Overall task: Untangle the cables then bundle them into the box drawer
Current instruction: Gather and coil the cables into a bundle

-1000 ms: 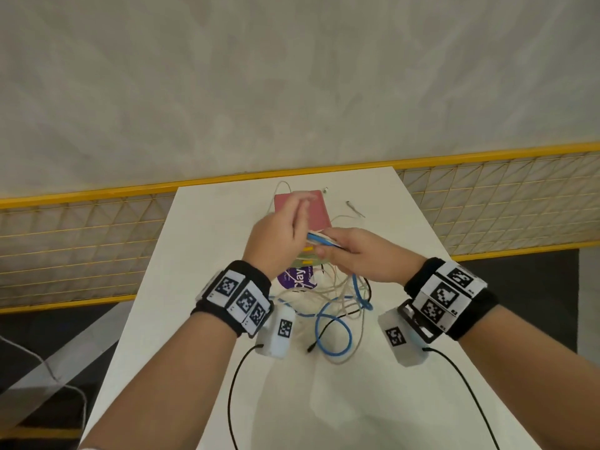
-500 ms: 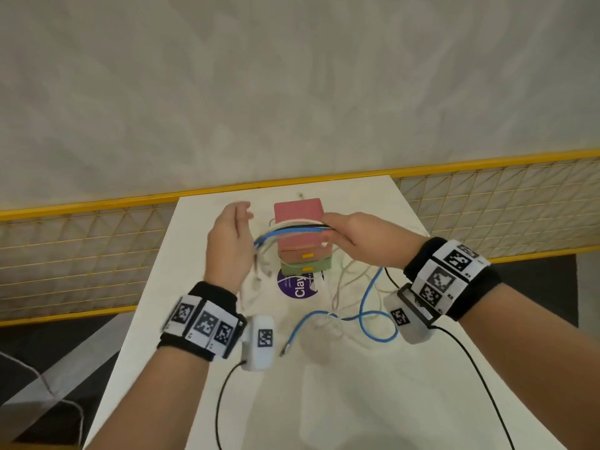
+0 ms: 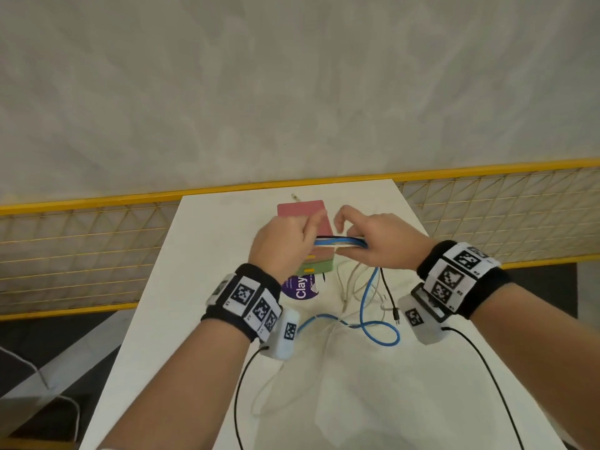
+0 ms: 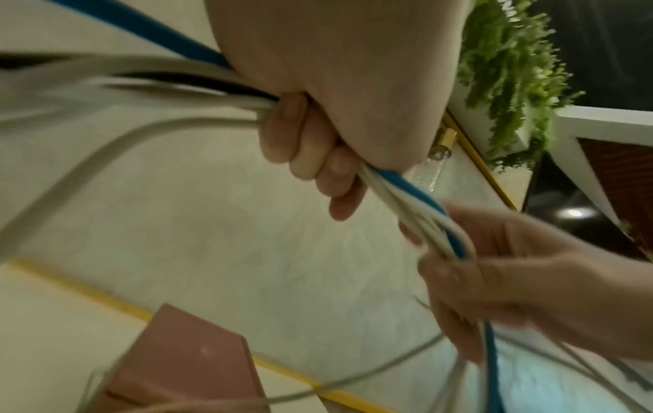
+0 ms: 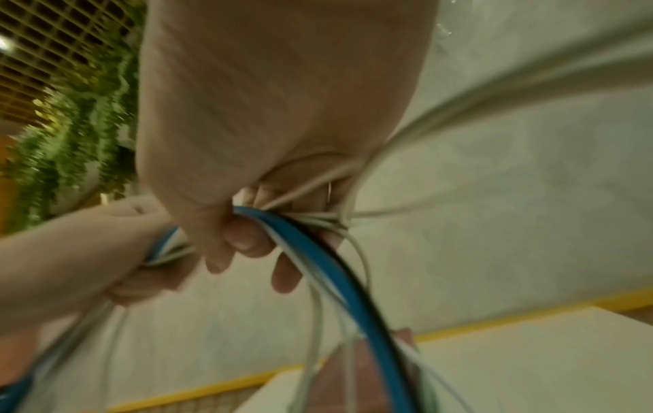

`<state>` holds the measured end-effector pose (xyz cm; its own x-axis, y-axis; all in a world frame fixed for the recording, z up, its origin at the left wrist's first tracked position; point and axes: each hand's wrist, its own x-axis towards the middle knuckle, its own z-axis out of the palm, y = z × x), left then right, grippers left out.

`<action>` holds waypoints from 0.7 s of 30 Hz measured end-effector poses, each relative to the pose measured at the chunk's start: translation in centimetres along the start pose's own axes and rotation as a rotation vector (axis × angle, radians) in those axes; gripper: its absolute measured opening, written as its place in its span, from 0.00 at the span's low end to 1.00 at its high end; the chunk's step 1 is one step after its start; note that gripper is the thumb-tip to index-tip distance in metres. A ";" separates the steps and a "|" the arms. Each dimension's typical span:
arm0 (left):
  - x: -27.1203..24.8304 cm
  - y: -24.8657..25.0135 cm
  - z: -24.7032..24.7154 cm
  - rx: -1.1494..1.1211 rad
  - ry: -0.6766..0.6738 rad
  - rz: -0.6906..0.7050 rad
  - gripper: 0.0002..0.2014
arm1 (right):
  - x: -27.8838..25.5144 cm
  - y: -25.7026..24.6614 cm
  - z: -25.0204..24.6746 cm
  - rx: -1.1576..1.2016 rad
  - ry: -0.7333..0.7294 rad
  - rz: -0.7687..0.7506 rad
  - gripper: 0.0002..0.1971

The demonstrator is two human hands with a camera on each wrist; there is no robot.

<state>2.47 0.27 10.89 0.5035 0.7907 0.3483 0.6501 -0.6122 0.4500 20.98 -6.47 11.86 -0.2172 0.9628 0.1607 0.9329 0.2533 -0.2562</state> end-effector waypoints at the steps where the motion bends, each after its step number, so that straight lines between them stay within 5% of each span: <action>1: 0.1 -0.4 -0.3 0.044 -0.008 -0.005 0.29 | -0.5 1.0 0.1 -0.040 -0.009 0.015 0.16; 4: 0.5 -1.4 -1.1 0.012 0.005 -0.052 0.31 | -1.5 3.6 1.4 -0.161 -0.091 0.105 0.15; 7: 0.6 -1.8 -1.7 -0.109 0.075 -0.096 0.29 | -1.8 4.5 2.2 -0.265 -0.195 0.206 0.33; 10: 0.7 -1.4 -1.4 -0.162 0.086 -0.096 0.28 | -0.5 1.0 1.7 0.094 0.020 0.148 0.51; 14: 0.7 0.4 -0.6 -0.275 0.070 -0.082 0.26 | 2.7 -3.7 3.2 0.792 0.141 0.039 0.35; 17: 1.0 -1.1 -2.3 -0.423 0.182 -0.157 0.30 | 2.2 -1.9 4.4 0.607 0.112 0.144 0.15; 21: 0.0 -3.3 -3.6 -0.447 0.232 -0.195 0.31 | 0.9 1.1 4.5 0.421 -0.012 0.146 0.10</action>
<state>-1.67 2.30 12.36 0.2261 0.9000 0.3726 0.3878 -0.4341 0.8131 20.48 -4.91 7.44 -0.0976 0.9917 0.0842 0.7562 0.1289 -0.6416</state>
